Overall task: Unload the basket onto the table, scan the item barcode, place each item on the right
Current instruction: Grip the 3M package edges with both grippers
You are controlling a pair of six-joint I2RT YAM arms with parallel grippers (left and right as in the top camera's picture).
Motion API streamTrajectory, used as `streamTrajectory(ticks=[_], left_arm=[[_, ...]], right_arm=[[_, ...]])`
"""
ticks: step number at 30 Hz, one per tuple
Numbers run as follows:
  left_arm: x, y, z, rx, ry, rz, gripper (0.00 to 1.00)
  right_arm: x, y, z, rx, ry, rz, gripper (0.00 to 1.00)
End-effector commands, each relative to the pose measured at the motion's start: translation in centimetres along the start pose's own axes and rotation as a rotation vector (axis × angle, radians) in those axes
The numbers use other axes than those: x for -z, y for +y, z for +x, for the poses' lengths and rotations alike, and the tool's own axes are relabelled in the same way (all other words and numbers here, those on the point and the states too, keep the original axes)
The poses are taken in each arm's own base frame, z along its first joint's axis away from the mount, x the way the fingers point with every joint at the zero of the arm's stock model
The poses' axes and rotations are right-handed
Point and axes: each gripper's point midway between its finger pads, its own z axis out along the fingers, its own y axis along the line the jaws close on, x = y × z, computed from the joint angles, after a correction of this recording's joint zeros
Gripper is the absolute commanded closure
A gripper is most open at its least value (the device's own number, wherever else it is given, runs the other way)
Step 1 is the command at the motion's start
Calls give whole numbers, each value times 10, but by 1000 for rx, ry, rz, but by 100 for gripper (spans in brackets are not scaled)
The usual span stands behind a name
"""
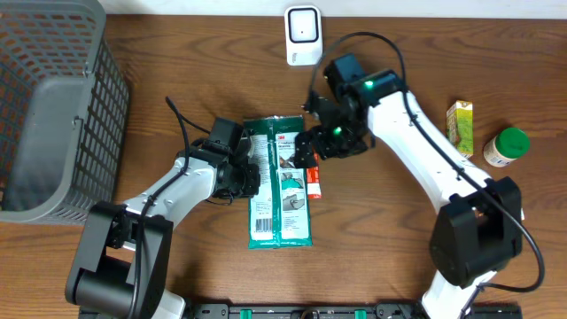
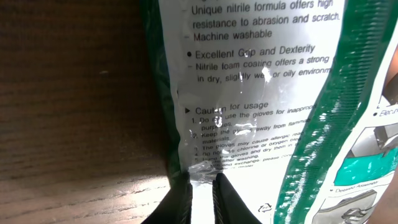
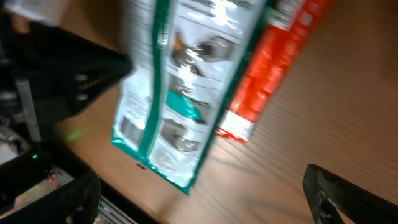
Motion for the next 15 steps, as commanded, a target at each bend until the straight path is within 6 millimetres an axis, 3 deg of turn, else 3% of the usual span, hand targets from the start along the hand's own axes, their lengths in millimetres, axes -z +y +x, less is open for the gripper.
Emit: streamTrajectory(ticks=[1, 2, 4, 5, 9, 15], left_arm=[[-4, 1, 4, 5, 16, 5, 85], [-4, 1, 4, 5, 15, 5, 85], [-4, 0, 3, 4, 13, 6, 85], [-4, 0, 3, 4, 13, 6, 85], [-4, 0, 3, 4, 13, 6, 85], [-4, 0, 3, 4, 13, 6, 85]], right_arm=[[-6, -13, 25, -78, 46, 24, 1], [-14, -15, 32, -89, 68, 10, 7], [-36, -9, 49, -105, 107, -89, 34], [-45, -3, 52, -108, 109, -150, 42], [-74, 19, 61, -88, 69, -393, 45], [-92, 12, 61, -90, 21, -404, 43]])
